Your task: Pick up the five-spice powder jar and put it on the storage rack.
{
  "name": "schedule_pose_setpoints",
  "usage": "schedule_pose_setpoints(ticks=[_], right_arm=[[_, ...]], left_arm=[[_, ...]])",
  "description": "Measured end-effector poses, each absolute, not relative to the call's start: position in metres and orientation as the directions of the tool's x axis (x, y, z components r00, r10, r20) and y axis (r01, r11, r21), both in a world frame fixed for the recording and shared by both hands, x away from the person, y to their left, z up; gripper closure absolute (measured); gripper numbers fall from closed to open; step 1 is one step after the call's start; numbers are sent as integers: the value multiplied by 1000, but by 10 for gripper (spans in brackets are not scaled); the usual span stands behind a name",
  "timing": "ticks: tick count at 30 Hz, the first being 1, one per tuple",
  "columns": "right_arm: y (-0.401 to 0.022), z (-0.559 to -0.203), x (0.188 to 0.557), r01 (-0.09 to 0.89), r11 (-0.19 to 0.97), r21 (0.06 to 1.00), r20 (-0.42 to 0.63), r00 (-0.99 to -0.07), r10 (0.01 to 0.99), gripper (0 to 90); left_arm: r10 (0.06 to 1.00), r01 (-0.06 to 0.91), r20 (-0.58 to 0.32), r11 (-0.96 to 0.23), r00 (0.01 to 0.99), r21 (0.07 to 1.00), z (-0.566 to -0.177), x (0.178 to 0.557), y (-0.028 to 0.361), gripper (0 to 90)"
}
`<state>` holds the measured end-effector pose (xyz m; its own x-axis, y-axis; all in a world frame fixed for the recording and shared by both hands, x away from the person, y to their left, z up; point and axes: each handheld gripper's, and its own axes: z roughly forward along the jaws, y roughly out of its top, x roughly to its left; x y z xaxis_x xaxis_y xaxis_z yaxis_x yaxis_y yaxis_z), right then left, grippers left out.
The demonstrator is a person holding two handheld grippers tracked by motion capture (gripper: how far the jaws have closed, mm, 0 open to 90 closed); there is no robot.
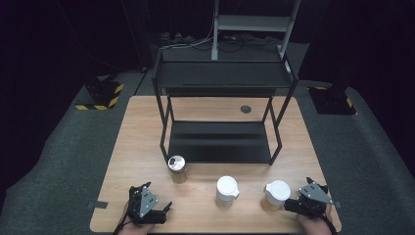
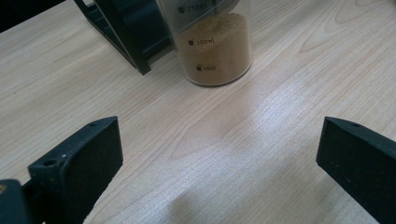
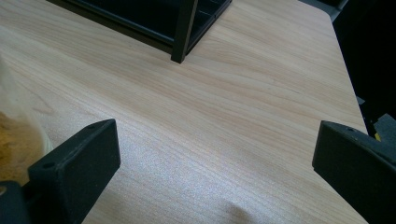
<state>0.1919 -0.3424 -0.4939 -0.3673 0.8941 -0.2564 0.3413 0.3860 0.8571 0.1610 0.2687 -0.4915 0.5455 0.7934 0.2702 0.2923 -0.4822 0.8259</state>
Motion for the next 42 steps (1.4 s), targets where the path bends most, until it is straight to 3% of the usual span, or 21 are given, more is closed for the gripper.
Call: schedule_pose_setpoints(ticks=[21, 42], right_arm=[[-340, -492, 194, 354, 398, 846, -265, -369, 891, 3], [-341, -492, 194, 353, 393, 849, -258, -373, 891, 3]], left_arm=[[797, 291, 253, -466, 548, 836, -492, 161, 273, 9], [821, 278, 160, -359, 548, 891, -473, 165, 276, 9]])
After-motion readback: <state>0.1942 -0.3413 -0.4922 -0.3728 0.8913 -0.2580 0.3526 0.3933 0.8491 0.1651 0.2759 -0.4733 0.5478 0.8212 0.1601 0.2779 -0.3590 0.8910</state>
